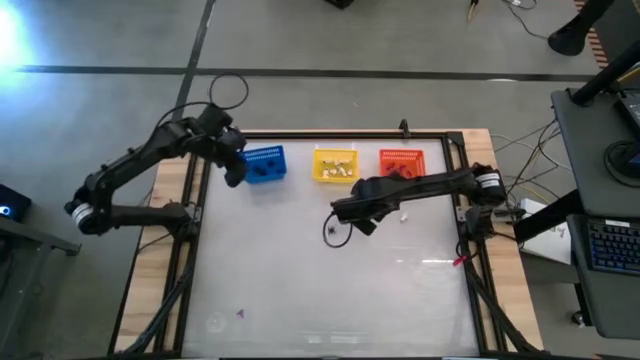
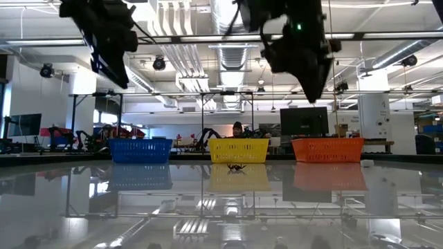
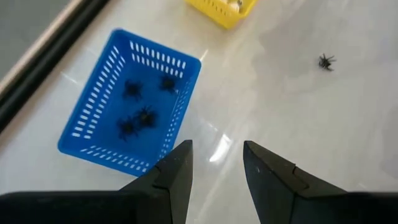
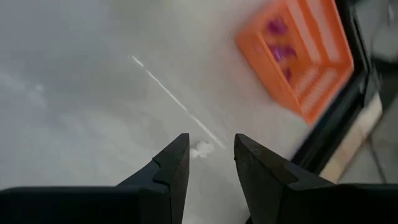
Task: Sort Halloween decoration
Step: Put the white skeleton toy into the yellow basket
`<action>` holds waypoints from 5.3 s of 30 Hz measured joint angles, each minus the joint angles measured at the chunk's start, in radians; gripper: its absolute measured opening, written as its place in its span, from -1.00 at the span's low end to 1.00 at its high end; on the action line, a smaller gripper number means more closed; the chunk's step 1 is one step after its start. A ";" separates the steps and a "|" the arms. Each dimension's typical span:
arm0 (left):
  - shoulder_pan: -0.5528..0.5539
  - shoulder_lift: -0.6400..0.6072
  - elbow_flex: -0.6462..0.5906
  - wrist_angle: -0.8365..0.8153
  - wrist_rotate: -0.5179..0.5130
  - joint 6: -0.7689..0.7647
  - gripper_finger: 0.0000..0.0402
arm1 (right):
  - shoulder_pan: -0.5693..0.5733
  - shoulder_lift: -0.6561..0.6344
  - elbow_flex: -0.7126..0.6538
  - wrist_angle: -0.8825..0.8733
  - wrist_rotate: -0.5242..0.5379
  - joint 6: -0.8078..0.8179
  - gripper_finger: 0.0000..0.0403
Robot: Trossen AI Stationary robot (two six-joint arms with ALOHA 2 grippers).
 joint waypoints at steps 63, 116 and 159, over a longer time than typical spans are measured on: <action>-0.002 -0.061 -0.001 -0.028 0.025 0.082 -0.38 | -0.119 -0.202 -0.819 0.658 -0.182 0.780 -0.48; -0.001 -0.060 -0.001 -0.027 0.023 0.063 -0.38 | -0.318 -0.322 -0.490 1.001 -0.007 0.097 -0.94; -0.001 -0.060 -0.002 -0.025 0.023 0.056 -0.38 | -0.422 -0.026 -0.178 0.939 -0.123 -0.435 -0.94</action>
